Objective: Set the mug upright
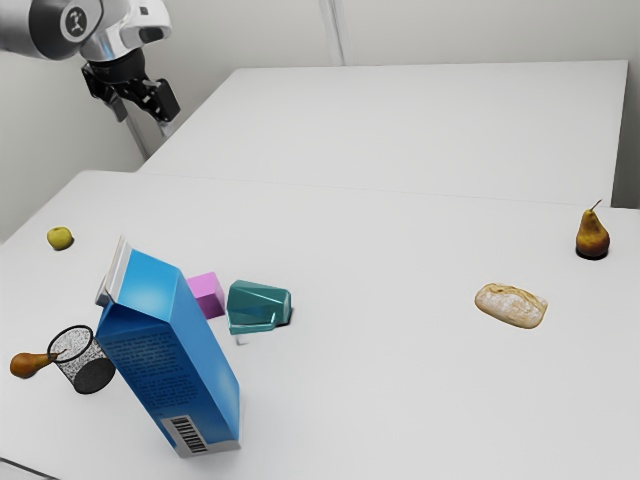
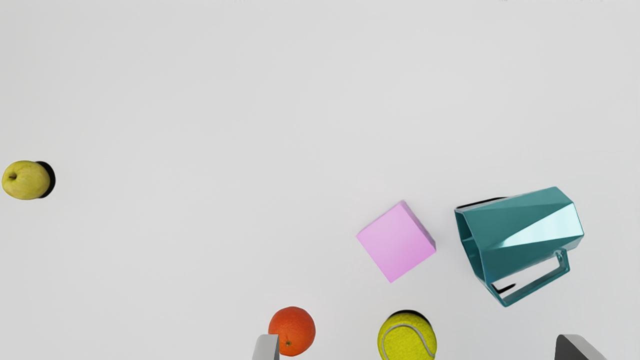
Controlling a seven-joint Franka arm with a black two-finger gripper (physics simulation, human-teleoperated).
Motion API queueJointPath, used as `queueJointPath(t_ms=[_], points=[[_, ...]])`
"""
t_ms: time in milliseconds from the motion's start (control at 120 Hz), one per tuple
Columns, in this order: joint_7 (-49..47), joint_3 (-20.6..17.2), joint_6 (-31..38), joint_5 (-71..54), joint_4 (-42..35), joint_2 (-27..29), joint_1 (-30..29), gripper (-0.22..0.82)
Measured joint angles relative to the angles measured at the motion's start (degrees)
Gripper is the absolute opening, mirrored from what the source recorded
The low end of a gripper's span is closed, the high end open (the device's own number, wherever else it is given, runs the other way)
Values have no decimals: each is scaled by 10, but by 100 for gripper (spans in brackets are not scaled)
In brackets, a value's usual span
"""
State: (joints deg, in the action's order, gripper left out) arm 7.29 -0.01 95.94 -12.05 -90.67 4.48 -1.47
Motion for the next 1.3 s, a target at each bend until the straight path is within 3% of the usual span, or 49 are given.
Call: queueJointPath(t_ms=[500,658,950,1133,1300], points=[[-9,3,24,59,-22,-4,-6,60],[-13,42,26,173,-78,-9,-7,60],[-19,66,32,309,-128,-75,-50,60],[-21,75,36,360,-142,-111,-14,60],[-23,77,48,391,-162,-131,-14,60]])
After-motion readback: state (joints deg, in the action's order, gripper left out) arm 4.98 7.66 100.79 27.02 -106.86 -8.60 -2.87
